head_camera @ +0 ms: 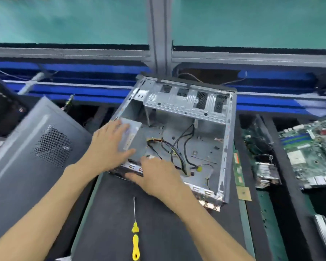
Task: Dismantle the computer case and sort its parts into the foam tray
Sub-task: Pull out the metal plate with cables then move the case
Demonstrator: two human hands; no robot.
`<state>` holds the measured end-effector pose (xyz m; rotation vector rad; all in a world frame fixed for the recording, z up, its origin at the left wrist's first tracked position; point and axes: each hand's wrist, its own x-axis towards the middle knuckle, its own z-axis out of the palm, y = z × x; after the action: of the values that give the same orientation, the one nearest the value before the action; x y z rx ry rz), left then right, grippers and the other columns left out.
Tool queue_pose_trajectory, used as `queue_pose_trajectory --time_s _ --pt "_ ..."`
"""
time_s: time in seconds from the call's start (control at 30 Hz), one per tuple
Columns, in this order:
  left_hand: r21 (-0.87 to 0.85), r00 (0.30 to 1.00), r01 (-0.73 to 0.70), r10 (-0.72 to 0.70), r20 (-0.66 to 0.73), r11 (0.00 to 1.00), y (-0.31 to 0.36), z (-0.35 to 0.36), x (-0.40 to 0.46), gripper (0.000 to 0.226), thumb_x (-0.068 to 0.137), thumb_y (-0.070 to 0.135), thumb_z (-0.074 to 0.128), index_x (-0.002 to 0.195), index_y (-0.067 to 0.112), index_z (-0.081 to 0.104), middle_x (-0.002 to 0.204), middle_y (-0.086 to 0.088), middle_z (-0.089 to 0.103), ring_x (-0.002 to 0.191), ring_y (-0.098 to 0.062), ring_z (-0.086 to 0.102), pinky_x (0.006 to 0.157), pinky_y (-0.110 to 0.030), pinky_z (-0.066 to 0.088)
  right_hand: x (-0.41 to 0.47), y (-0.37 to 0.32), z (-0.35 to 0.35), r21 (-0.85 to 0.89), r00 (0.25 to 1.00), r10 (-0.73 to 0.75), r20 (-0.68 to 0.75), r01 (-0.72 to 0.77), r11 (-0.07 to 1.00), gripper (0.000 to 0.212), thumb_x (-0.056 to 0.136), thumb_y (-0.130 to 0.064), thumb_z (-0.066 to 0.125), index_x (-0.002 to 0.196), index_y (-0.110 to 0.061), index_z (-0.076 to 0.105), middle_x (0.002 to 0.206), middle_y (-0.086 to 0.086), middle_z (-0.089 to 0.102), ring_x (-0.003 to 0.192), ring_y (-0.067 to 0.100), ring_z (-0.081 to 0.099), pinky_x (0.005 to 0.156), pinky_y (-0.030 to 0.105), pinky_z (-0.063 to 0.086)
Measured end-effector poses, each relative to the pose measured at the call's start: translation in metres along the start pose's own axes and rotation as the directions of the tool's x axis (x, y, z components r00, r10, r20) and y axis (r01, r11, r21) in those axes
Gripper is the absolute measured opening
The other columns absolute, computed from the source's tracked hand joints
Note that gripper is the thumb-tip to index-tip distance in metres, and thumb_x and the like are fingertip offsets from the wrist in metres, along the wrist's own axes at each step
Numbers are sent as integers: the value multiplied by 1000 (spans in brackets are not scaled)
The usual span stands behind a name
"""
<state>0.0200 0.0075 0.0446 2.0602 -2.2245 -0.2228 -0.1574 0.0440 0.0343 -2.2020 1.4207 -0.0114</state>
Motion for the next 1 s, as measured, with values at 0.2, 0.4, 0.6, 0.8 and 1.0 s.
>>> queue_pose_trajectory --time_s 0.2,0.4,0.6,0.8,1.0 --pt "148 981 -179 165 107 973 2 -1 29 86 85 53 63 153 15 27 150 -8 33 148 -29 21 124 -42 5 -8 13 -4 -46 986 -165 -9 164 985 45 98 -63 47 100 -18 53 98 8 62 93 31 60 63 37 31" --pt "235 977 -211 214 12 949 38 34 10 56 80 12 43 133 -2 50 130 -25 54 132 -42 45 119 -51 25 -37 30 3 -15 987 -158 10 158 987 44 92 -75 43 88 -31 40 85 4 63 86 34 59 62 37 27" --pt "119 975 -210 216 -48 970 41 20 54 50 98 34 47 140 8 39 134 -11 47 127 -29 41 115 -39 22 -37 27 1 -9 995 -101 -4 101 995 52 87 -83 39 95 -33 50 78 -7 58 80 28 54 61 37 29" --pt "255 998 -55 49 29 965 7 5 35 93 93 63 -2 156 -4 10 164 -24 12 153 -34 7 124 -48 2 -1 17 -18 708 962 226 -152 -54 704 69 86 -80 41 128 -30 64 114 -22 69 108 -8 61 98 27 49" --pt "-15 976 -146 147 163 989 36 14 19 67 105 45 9 156 7 -13 163 -9 -23 145 -10 -34 118 -30 -24 54 25 -38 901 906 338 254 -349 260 82 90 -82 33 156 -32 34 150 5 50 123 27 60 99 48 54"
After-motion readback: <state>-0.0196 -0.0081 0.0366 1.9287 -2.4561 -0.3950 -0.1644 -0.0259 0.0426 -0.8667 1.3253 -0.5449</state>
